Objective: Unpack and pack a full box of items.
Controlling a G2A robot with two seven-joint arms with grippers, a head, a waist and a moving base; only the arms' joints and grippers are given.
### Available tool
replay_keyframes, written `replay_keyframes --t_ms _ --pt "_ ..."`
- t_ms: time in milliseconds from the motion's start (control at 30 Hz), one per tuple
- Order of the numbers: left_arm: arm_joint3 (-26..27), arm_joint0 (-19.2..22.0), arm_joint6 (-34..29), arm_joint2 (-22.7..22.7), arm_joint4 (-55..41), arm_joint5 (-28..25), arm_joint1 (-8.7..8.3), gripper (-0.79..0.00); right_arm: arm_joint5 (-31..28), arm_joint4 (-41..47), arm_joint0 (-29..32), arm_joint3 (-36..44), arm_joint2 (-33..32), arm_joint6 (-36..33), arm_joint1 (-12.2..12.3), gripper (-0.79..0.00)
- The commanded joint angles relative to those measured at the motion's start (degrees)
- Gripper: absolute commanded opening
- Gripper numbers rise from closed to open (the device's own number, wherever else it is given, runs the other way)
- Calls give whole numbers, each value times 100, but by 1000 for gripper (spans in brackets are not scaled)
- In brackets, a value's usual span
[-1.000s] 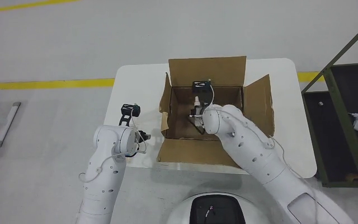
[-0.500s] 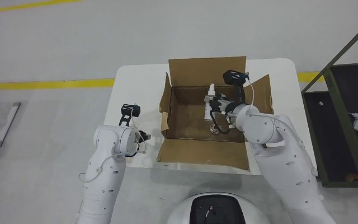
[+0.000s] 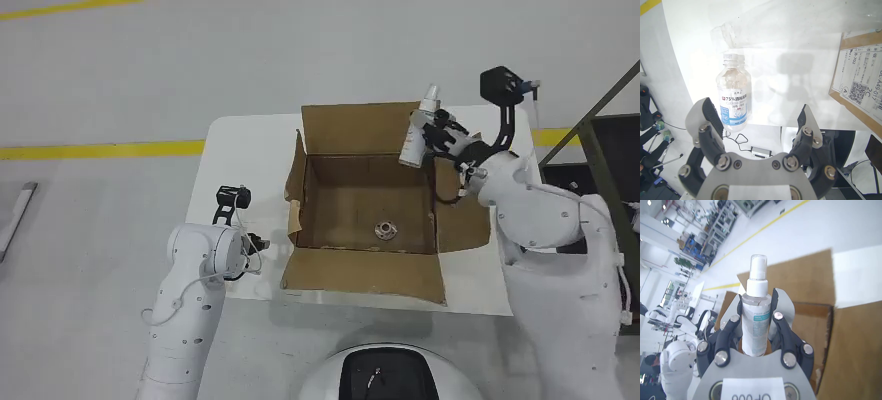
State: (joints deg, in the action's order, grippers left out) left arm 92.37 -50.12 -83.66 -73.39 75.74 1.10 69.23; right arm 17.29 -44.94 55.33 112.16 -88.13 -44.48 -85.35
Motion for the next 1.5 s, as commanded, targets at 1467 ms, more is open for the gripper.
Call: replay_keyframes --t_ms 1467 --pt "0 0 0 0 0 0 0 0 -1971 -3362 2217 -738 -636 -2226 594 -557"
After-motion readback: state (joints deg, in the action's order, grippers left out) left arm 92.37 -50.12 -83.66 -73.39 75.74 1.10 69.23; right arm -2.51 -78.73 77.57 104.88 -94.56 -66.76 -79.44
